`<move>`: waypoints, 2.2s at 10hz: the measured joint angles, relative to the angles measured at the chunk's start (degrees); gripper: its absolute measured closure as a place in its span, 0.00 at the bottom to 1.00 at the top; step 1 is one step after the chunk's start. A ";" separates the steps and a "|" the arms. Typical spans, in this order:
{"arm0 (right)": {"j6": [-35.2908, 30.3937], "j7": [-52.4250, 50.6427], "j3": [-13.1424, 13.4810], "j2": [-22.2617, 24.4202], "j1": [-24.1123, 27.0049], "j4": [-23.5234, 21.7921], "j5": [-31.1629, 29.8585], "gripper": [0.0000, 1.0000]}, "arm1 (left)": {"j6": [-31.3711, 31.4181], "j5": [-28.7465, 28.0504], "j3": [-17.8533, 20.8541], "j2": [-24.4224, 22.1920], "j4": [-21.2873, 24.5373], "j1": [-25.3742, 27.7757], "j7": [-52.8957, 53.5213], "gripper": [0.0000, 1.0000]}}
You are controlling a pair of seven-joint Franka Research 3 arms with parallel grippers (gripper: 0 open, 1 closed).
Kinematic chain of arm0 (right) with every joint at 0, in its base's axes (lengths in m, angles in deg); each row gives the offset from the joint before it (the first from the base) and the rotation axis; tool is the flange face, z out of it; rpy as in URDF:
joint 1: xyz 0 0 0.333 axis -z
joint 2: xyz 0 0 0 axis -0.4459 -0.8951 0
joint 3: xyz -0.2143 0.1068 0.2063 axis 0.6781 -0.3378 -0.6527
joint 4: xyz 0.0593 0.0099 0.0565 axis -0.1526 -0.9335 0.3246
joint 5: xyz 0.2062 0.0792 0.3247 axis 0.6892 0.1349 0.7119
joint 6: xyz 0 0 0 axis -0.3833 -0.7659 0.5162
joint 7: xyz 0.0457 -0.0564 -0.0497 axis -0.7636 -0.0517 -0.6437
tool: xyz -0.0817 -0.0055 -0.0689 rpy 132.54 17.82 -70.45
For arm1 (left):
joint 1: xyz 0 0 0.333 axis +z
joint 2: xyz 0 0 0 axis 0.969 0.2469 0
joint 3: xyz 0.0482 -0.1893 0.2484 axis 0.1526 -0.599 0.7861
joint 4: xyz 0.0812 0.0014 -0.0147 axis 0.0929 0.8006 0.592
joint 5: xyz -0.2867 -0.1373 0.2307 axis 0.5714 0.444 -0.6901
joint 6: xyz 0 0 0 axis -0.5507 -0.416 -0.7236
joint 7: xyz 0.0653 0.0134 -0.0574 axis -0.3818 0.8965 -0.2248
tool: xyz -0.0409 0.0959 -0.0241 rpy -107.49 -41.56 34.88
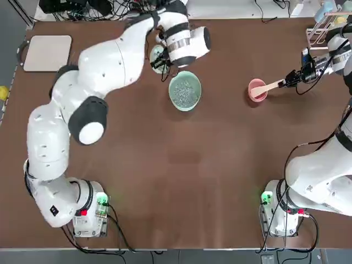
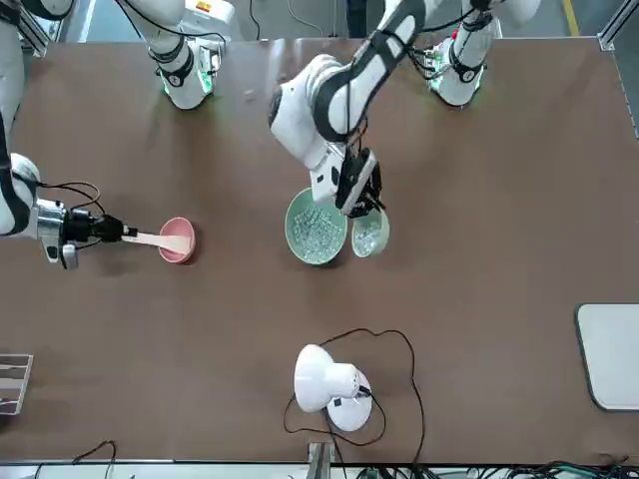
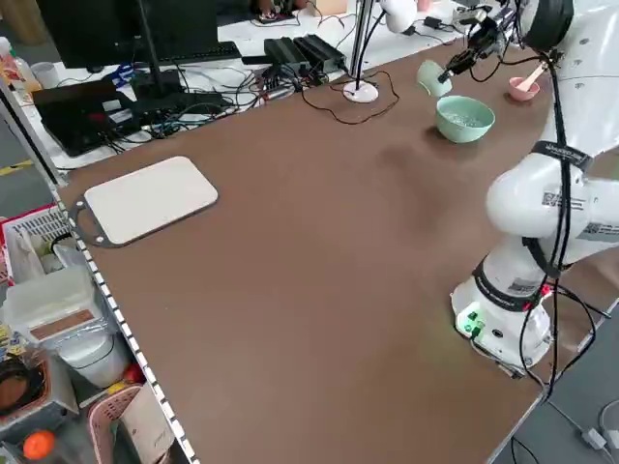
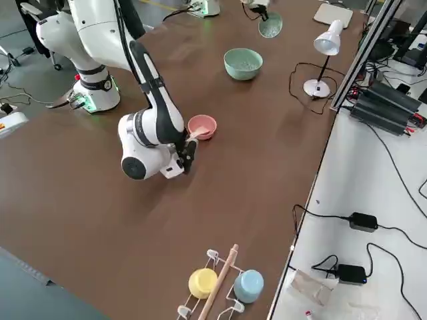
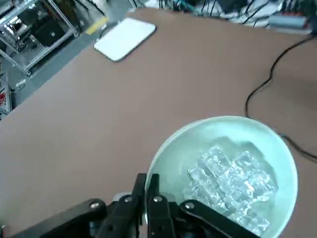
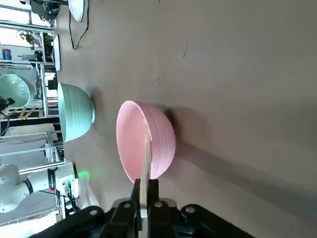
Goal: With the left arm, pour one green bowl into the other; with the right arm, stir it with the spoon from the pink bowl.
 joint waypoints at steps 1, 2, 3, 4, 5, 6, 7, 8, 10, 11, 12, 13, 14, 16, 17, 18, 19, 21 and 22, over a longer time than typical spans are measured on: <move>-0.51 0.00 0.00 0.00 -0.02 0.48 0.00 0.94 | -0.26 0.00 1.10 0.63 -0.66 -2.77 -3.26 0.96; -1.26 0.00 0.06 -0.01 0.02 0.88 0.00 0.94 | -0.43 -0.01 1.51 1.24 -0.76 -4.76 -6.82 0.96; -2.81 0.00 0.22 -0.01 0.17 1.54 0.00 0.94 | -0.49 -0.06 1.90 2.12 -0.77 -6.20 -9.85 0.96; -4.81 0.03 0.43 -0.01 0.45 2.46 -0.01 0.94 | -0.48 -1.41 2.16 3.07 -0.79 -7.17 -12.83 0.96; -6.92 0.39 0.63 -0.01 0.85 3.69 -0.08 0.94 | -0.47 -3.91 2.24 4.14 -0.84 -7.85 -15.49 0.96; -9.06 1.93 0.86 0.00 1.22 5.22 -0.13 0.94 | -0.51 -5.60 2.28 5.12 -0.88 -8.55 -17.16 0.96; -11.00 4.16 1.07 0.04 1.40 7.09 -0.54 0.94 | -0.89 -6.79 2.56 5.66 -0.93 -9.39 -18.14 0.96; -12.46 6.30 1.10 0.18 1.41 9.24 -1.78 0.94 | -1.29 -9.18 3.36 6.02 -0.96 -10.35 -19.79 0.96; -13.44 10.22 0.91 1.84 0.95 12.20 -5.22 0.94 | -1.62 -13.61 4.48 7.09 -0.98 -11.77 -22.24 0.96; -13.49 12.49 0.73 3.61 0.19 12.64 -6.84 0.94 | -2.57 -15.04 5.27 8.02 -0.95 -12.82 -22.65 0.96; -13.48 15.06 0.64 5.69 -1.32 12.87 -9.00 0.94 | -3.48 -16.52 6.65 9.43 -0.96 -14.39 -22.97 0.96; -12.96 18.37 0.60 7.82 -3.37 12.92 -10.65 0.94 | -3.78 -17.54 7.43 10.88 -0.97 -15.81 -24.43 0.96; -12.42 21.54 0.55 9.80 -5.29 12.94 -11.48 0.94 | -4.45 -17.98 7.84 11.79 -1.00 -17.15 -26.18 0.96; -12.20 24.97 0.51 12.52 -7.29 12.89 -13.02 0.94 | -7.81 -20.47 8.71 12.55 -1.03 -20.03 -27.21 0.96; -12.20 25.41 0.52 12.94 -7.39 12.87 -13.14 0.94 | -8.95 -21.74 8.76 12.77 -1.04 -20.81 -27.22 0.96; -12.20 25.53 0.52 12.97 -7.39 12.81 -13.18 0.94 | -9.27 -22.48 8.77 13.15 -1.03 -21.07 -27.23 0.96; -12.19 25.56 0.52 12.97 -7.42 12.70 -13.20 0.94 | -9.33 -23.16 8.88 13.95 -1.00 -21.05 -27.23 0.96; -12.19 25.61 0.51 12.97 -7.52 12.58 -13.22 0.94 | -10.09 -23.76 9.15 15.93 -1.00 -21.00 -27.29 0.96; -12.17 25.62 0.51 12.97 -7.53 12.54 -13.23 0.94 | -11.41 -24.53 9.17 16.72 -1.00 -21.01 -27.28 0.96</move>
